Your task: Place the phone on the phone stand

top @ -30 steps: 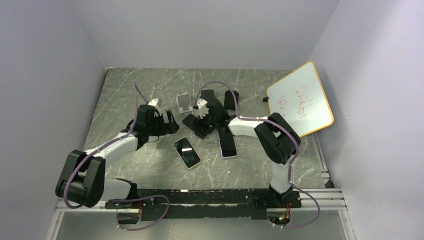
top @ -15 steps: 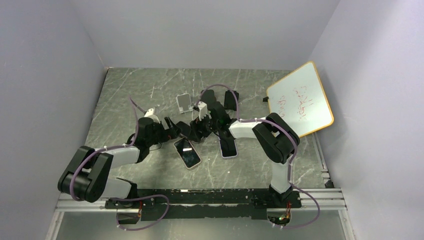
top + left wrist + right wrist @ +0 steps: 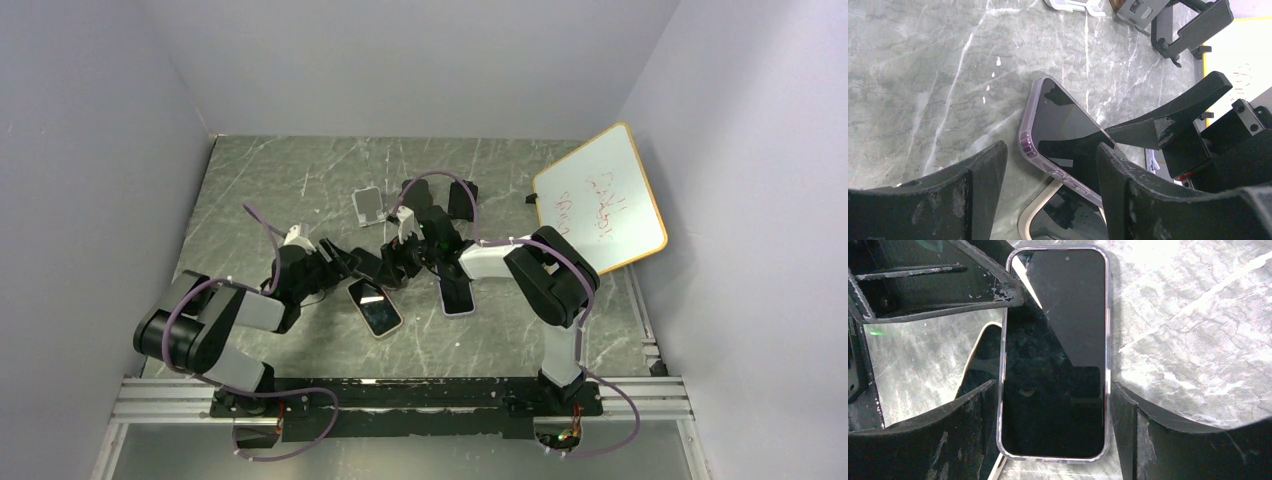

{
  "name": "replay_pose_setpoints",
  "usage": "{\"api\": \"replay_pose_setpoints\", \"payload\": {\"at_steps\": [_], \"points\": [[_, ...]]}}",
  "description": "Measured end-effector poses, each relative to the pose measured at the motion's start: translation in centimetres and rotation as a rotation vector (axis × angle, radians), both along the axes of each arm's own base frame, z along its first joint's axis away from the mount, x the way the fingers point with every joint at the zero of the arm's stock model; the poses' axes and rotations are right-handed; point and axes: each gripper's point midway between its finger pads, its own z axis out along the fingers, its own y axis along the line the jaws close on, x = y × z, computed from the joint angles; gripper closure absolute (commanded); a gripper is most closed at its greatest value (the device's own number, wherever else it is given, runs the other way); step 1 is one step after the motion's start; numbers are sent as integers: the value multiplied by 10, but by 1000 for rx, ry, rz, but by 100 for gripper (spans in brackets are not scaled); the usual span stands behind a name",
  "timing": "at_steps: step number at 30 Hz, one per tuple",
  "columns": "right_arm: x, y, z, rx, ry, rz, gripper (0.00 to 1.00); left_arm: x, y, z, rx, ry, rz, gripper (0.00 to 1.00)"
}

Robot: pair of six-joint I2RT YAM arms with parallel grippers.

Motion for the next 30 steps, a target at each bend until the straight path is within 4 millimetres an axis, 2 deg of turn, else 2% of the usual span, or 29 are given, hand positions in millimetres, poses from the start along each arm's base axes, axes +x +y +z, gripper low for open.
{"api": "replay_pose_setpoints", "payload": {"at_steps": [12, 16, 22, 26, 30], "points": [[-1, 1, 0, 6, 4, 2, 36, 7, 1, 5, -40, -33, 41, 45], [-2, 1, 1, 10, 6, 5, 36, 9, 3, 4, -36, -34, 55, 59], [-2, 1, 1, 11, 8, 8, 36, 9, 3, -9, -44, -11, 60, 62], [-2, 1, 1, 10, 8, 8, 36, 9, 1, -9, -69, -22, 64, 64], [-3, 1, 1, 11, 7, 9, 36, 10, 1, -7, -88, -31, 70, 76]]}}
